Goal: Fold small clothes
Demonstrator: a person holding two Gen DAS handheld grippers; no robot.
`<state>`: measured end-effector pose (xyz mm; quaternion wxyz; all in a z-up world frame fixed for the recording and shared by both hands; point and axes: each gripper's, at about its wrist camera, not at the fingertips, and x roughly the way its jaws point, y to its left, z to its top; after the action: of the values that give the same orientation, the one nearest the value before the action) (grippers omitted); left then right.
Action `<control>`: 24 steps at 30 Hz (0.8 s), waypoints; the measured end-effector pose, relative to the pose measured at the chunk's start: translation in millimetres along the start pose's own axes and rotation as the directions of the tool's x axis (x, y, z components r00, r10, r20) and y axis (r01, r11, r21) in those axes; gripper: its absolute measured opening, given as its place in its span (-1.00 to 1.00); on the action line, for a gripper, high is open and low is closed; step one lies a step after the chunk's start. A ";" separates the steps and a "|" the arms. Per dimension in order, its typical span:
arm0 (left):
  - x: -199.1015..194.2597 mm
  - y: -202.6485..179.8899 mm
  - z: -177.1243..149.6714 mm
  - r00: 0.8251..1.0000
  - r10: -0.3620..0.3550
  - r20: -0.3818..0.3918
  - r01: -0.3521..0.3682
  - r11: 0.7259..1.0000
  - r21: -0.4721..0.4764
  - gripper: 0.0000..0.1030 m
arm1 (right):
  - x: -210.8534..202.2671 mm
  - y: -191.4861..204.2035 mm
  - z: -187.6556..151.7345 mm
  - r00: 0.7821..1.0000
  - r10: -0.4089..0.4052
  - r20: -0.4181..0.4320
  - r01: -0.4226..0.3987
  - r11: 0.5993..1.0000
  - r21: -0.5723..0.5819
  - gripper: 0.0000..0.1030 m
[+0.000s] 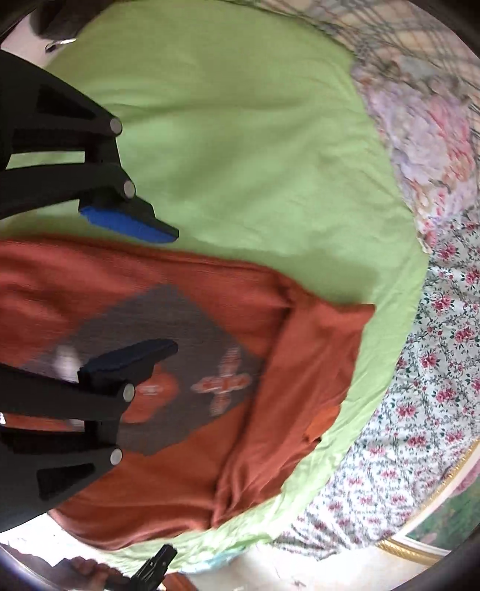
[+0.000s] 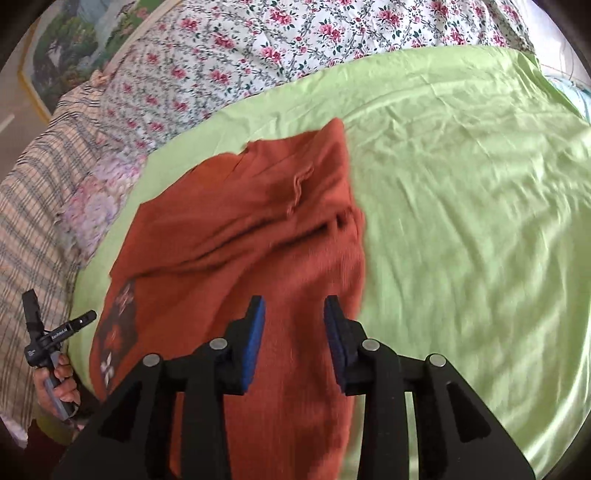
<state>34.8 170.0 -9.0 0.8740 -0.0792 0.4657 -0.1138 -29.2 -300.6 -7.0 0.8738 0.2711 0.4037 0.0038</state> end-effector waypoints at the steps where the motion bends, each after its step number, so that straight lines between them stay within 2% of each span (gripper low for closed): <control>1: -4.9 6.1 -10.7 1.000 -0.018 -0.007 0.017 1.000 -0.010 0.13 | -4.4 -1.5 -6.1 1.000 0.010 -0.002 -0.010 1.000 -0.002 -0.26; 7: -19.0 27.2 -68.6 0.993 -0.102 -0.060 0.100 0.994 -0.040 0.13 | -33.9 -18.4 -46.8 0.991 0.128 -0.033 -0.129 0.992 -0.013 -0.14; 12: -22.0 20.5 -101.1 0.979 -0.187 -0.087 0.189 0.982 0.021 0.09 | -54.8 -35.8 -83.9 0.980 0.180 -0.081 -0.182 0.983 -0.017 -0.14; 18: -16.1 17.7 -117.2 0.957 -0.261 -0.128 0.273 0.957 0.096 0.01 | -71.5 -36.8 -119.9 0.954 0.252 -0.161 -0.266 0.961 -0.070 -0.09; 24: -10.9 18.6 -115.1 0.940 -0.300 -0.163 0.321 0.939 0.125 -0.02 | -51.3 -29.0 -140.9 0.935 0.248 -0.255 -0.282 0.953 -0.108 -0.09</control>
<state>-64.5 187.2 -68.7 0.8132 -0.0778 0.4982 -0.2905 -169.7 -270.6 -59.0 0.8274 0.2575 0.4643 0.1832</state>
